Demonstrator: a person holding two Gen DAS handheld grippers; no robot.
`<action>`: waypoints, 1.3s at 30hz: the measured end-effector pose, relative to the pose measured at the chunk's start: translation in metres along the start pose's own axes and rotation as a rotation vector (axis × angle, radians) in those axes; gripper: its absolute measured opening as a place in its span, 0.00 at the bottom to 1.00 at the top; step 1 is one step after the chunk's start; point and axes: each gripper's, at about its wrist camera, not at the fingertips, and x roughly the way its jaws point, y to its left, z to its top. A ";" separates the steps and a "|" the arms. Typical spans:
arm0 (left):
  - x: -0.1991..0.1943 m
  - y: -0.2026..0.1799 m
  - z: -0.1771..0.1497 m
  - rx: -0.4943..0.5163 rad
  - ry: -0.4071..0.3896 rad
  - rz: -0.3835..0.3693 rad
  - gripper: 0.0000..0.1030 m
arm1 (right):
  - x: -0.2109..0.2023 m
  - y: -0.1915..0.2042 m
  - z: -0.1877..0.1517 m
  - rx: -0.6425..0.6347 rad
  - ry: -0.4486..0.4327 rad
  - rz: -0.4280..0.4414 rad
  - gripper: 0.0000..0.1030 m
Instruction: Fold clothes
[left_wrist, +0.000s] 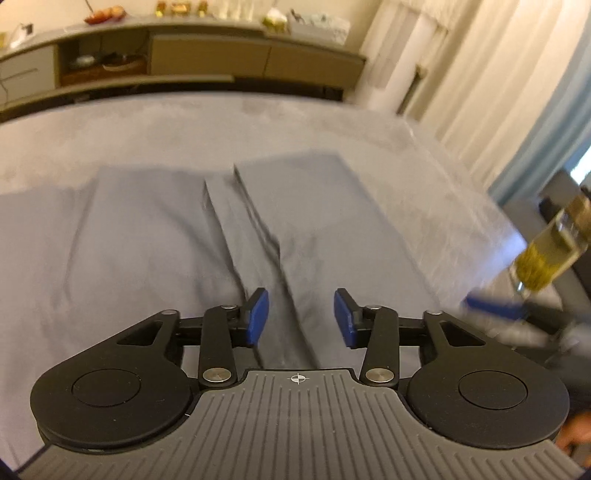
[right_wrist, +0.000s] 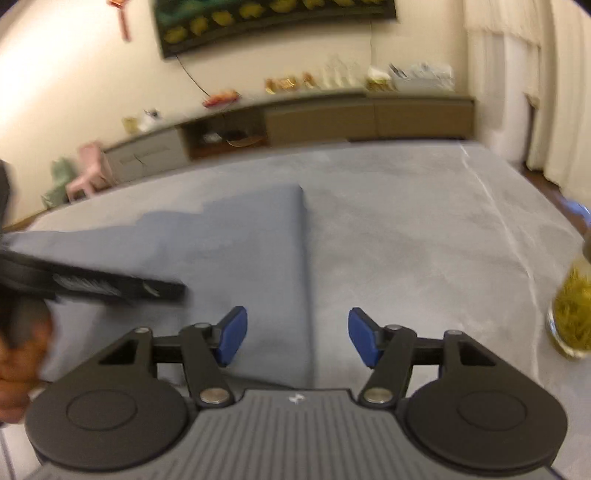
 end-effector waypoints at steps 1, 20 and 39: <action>-0.004 -0.005 0.007 0.005 -0.018 -0.005 0.52 | 0.001 0.005 -0.002 -0.026 0.007 0.000 0.26; -0.037 0.031 0.038 -0.011 0.022 -0.057 0.01 | -0.068 0.058 -0.012 -0.211 -0.346 0.322 0.47; -0.037 0.130 -0.033 -0.106 0.007 0.054 0.37 | -0.002 0.117 -0.015 -0.246 -0.068 0.312 0.21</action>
